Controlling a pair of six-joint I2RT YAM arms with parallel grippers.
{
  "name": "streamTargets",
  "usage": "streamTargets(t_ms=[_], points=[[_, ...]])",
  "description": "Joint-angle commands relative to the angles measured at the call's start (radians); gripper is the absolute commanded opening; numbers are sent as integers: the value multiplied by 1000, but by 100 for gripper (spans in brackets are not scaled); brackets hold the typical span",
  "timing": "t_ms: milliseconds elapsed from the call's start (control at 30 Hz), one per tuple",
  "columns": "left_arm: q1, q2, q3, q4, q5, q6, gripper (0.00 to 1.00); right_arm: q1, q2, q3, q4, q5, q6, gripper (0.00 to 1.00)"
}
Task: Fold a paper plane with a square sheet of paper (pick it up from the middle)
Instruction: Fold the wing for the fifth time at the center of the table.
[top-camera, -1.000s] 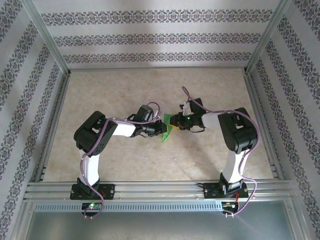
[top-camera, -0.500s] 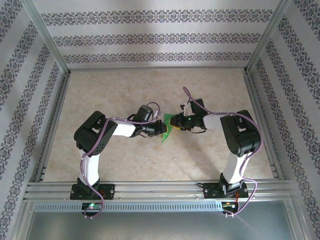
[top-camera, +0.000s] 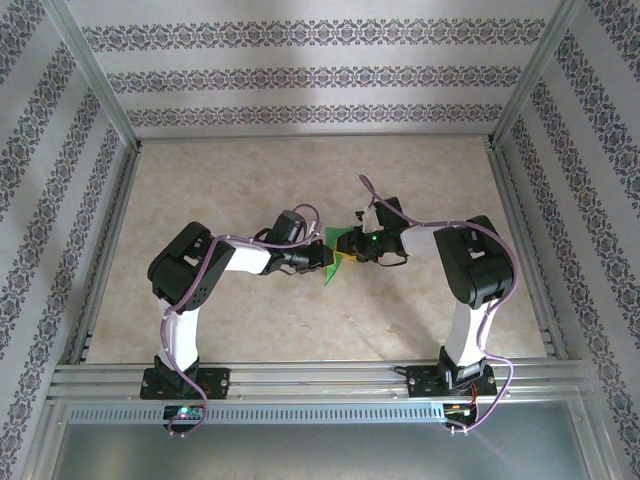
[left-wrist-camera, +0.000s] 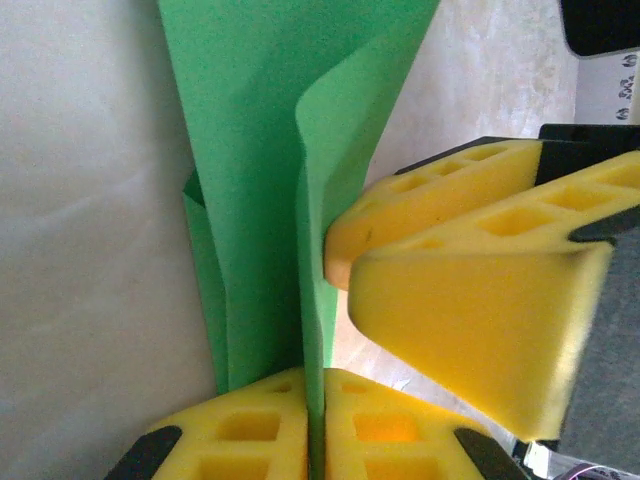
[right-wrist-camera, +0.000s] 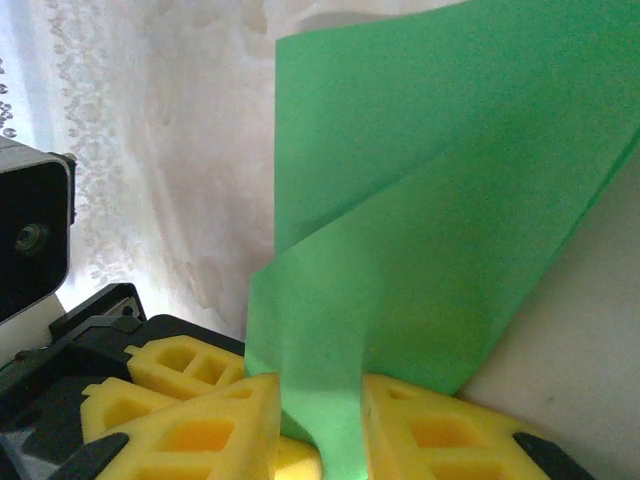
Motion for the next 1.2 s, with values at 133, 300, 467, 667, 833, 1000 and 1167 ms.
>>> streamTargets(t_ms=[133, 300, 467, 667, 833, 1000, 1167], points=[[13, -23, -30, -117, -58, 28, 19, 10, 43, 23, -96, 77, -20, 28], [14, -76, -53, -149, -61, 27, 21, 18, 51, 46, -162, 130, -39, 27], [14, -124, -79, -172, -59, 12, 22, 27, 50, 55, -175, 146, -46, 28], [12, -151, -91, -126, -10, -37, 25, 34, 44, 53, -173, 144, -49, 28], [9, -160, -90, -116, -5, -47, 26, 33, 38, 49, -167, 140, -51, 29], [-3, -151, -74, -128, -5, -43, 25, 33, 23, 43, -153, 138, -49, 31], [-8, -135, -50, -135, -6, -36, 21, 34, 10, 39, -140, 135, -44, 32]])
